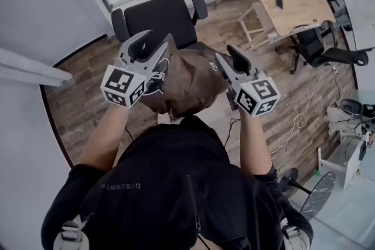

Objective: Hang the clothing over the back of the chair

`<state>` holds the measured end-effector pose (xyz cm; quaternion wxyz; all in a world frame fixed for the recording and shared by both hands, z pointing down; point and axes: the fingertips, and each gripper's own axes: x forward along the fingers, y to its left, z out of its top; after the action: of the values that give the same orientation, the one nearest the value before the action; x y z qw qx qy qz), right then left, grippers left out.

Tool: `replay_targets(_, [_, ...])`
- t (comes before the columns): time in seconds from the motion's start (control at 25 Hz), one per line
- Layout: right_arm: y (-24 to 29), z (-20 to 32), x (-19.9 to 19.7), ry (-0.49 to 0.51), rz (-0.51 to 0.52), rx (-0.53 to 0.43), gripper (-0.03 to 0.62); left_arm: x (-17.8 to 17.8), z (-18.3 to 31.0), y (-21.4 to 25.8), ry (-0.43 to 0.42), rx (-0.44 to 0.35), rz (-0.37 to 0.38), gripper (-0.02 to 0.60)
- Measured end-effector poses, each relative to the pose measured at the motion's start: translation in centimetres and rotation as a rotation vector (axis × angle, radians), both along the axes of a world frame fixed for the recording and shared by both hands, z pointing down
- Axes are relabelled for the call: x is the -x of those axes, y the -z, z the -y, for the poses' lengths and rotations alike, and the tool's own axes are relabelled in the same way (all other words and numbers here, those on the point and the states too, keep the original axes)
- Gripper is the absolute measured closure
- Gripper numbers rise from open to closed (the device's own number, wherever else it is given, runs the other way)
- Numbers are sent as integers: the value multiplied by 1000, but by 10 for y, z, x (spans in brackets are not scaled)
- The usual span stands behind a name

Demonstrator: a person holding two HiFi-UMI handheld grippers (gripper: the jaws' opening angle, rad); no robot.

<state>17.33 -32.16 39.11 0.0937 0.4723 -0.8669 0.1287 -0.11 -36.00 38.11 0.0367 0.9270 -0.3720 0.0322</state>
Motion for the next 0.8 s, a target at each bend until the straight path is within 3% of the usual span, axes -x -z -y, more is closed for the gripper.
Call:
replay_targets(0.24, [5,-25,-10,1,0,-18,416,-16,-26,3,-31,-5,-25,394])
replay_targets(0.44, [5,-47,-11,57,1,-41,433,-29,-52,4,-32,-6,-31,411])
replay_targets(0.64, [6,-71,-10,168,1,-62,501,-47,-80,8,-9,-8,-37,425])
replay_targets(0.8, [10,-98,-17,239,3,-99,558,-71,-116,14,18,-59,-27,456])
